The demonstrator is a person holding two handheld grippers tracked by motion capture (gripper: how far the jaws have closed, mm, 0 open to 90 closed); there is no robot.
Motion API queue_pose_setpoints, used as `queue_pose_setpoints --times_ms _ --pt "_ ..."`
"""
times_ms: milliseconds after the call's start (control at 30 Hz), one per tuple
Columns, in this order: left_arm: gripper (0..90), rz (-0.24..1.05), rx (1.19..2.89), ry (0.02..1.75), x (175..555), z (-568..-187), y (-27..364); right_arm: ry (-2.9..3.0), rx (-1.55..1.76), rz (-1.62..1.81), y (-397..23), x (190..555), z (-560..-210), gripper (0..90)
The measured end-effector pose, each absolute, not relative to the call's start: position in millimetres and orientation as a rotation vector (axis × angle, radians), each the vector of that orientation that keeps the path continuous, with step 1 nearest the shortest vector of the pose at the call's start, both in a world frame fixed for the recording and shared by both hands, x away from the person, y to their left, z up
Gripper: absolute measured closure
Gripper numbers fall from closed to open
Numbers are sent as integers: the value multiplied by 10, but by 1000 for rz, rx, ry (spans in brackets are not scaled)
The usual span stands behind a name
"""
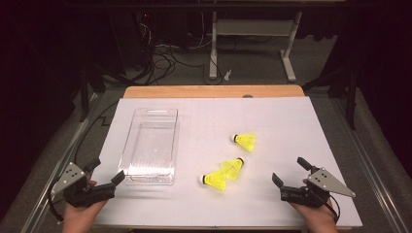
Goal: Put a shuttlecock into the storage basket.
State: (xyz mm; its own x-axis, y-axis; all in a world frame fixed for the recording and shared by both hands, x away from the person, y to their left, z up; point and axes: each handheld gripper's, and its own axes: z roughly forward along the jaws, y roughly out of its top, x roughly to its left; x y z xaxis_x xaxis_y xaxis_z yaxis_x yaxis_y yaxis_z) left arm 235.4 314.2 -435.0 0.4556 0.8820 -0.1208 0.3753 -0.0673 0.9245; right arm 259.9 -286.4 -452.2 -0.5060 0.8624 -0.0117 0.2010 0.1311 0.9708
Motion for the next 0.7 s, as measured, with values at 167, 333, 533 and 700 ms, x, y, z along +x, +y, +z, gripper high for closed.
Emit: queue_pose_setpoints --times_ms 167,333,533,700 --pt "8 604 1676 1128 2270 -4409 3259 1810 1025 1407 -2872 2604 -4526 1" --pt "8 599 1655 1144 2242 -4413 3309 1812 1024 1407 -2856 2606 -4524 1" --pt "8 590 1679 1145 2262 -4424 3299 1812 1024 1405 -2856 2608 -4525 1" --pt "8 548 1698 1167 2295 -4455 3298 1814 1025 1406 -2864 2609 -4525 1"
